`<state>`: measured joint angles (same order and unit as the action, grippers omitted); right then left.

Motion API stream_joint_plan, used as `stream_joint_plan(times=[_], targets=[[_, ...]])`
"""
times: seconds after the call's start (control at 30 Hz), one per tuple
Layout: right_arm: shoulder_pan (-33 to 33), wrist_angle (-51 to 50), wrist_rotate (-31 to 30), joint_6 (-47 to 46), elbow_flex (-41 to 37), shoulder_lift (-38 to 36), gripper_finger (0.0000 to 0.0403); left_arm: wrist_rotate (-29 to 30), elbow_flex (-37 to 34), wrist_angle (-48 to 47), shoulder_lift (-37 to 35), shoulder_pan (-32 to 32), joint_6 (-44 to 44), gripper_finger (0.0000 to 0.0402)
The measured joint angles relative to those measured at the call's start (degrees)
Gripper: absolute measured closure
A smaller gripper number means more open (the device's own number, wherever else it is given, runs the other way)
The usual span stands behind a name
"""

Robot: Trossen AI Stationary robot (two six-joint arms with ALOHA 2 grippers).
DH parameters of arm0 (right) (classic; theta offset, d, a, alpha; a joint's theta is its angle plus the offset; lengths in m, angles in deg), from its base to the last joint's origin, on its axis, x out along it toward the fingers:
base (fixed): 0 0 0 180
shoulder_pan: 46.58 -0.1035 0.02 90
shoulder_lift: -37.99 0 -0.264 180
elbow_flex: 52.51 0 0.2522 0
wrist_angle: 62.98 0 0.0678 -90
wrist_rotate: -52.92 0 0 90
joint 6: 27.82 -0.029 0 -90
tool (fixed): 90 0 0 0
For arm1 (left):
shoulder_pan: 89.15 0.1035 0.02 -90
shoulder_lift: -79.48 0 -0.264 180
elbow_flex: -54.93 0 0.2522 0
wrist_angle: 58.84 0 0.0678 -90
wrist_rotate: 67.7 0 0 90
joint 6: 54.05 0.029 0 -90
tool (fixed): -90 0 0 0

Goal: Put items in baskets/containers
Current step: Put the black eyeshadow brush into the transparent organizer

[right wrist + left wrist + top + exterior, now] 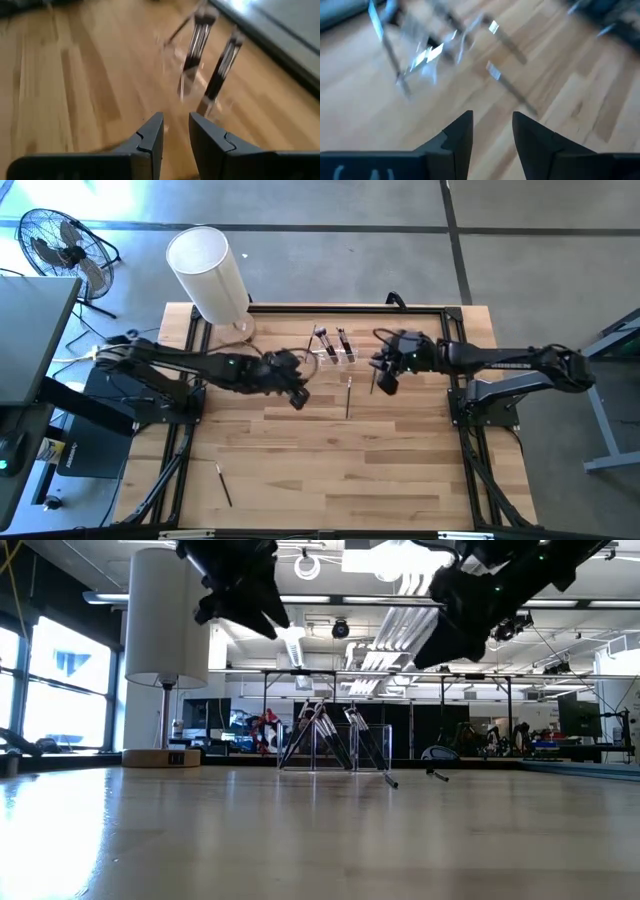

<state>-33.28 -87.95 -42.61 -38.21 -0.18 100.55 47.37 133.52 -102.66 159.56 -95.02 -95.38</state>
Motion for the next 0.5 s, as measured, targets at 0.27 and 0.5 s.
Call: stream_joint_plan(times=[0.27,0.5], targets=[[-4.4,-6.0,1.8,-1.5,0.0,-0.5,0.0316,-7.2,13.4,-31.7,11.2,-3.7,-34.3,0.0266],[-8.4,-5.4,2.5,-1.2,0.0,-0.5,0.0316,-15.3,4.5,-34.4,11.5,-13.0,-58.6,0.0266]])
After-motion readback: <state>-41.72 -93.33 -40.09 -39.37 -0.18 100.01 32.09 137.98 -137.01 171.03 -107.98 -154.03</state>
